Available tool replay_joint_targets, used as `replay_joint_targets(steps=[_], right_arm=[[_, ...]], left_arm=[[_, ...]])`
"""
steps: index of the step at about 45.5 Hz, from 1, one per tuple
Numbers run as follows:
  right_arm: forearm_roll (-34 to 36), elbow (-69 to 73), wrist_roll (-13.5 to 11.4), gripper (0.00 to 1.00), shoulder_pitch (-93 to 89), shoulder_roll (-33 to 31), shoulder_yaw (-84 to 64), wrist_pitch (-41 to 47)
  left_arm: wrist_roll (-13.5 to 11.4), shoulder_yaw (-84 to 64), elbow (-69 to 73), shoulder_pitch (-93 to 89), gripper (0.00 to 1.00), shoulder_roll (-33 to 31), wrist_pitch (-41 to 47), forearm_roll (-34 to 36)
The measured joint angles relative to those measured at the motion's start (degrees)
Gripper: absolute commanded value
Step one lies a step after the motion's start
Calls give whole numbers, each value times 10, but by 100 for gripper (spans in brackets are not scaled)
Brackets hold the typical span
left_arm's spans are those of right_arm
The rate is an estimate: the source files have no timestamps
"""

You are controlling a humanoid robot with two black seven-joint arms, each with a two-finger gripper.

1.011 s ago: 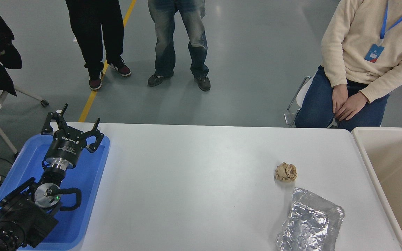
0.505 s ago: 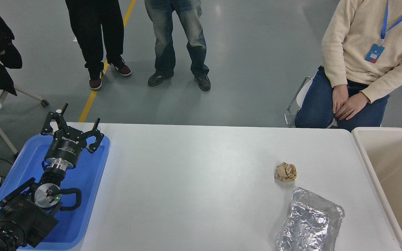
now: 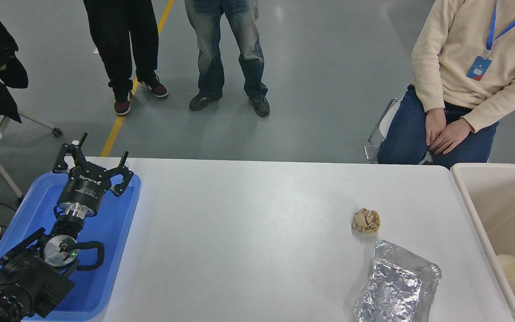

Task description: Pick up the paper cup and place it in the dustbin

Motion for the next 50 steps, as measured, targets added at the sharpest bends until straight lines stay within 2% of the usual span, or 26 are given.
replay_joint_targets(steps=[11,24,39,50], right_arm=[[1,0,0,89,11,2,1,-11],[1,-1,0,99,24,4,1,-14],[-4,18,0,100,53,18,-1,-17],[-39,199,-1,100,153,-60,-39,-16]], left_arm=[[0,0,0,0,100,0,0,0],[0,0,0,0,100,0,0,0],[-1,0,0,0,100,0,0,0],[-1,0,0,-1,100,0,0,0]])
